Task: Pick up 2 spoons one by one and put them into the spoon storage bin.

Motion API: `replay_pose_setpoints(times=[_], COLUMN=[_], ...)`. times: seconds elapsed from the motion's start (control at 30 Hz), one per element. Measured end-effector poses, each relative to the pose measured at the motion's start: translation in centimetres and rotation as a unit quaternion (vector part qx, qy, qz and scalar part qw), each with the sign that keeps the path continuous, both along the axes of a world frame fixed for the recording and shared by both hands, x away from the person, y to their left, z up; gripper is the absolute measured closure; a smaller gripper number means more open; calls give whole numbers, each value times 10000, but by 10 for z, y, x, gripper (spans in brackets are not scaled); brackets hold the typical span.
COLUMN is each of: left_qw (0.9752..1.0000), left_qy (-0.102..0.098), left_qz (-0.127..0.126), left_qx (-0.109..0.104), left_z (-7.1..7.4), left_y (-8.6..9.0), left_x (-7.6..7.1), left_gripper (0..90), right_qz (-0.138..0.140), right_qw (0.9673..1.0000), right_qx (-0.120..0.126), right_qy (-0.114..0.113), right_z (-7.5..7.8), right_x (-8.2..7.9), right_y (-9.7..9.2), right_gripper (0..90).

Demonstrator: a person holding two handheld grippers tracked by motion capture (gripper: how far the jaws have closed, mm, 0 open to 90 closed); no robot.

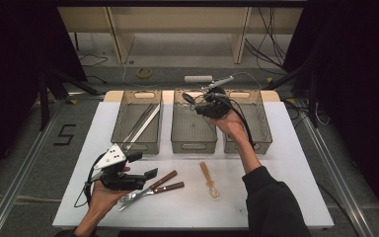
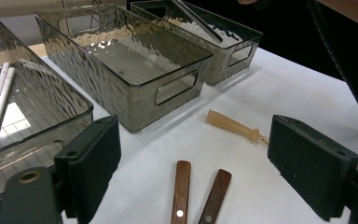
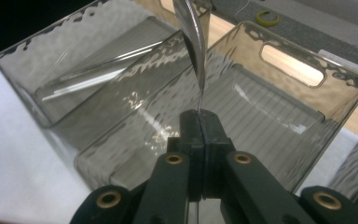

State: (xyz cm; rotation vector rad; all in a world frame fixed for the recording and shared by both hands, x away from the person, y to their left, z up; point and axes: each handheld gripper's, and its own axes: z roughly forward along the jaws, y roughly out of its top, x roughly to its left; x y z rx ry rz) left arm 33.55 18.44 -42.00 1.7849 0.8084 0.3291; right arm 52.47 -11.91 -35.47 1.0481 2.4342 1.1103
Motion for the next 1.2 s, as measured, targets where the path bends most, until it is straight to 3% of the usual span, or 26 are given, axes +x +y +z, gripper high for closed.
replay_pose_setpoints(times=[0.53,1.2], left_qw=[10000,10000], left_qy=[-44,-52], left_qz=[23,4], left_qx=[-37,0], left_z=[0,0], left_y=[2,2], left_x=[-3,-4], left_gripper=[166,166], right_qz=[-404,-455], right_qw=[9992,9983], right_qx=[-63,-270], right_qy=[-32,248], right_z=[-13,-46], right_x=[18,18], right_y=[16,21], right_gripper=[900,900])
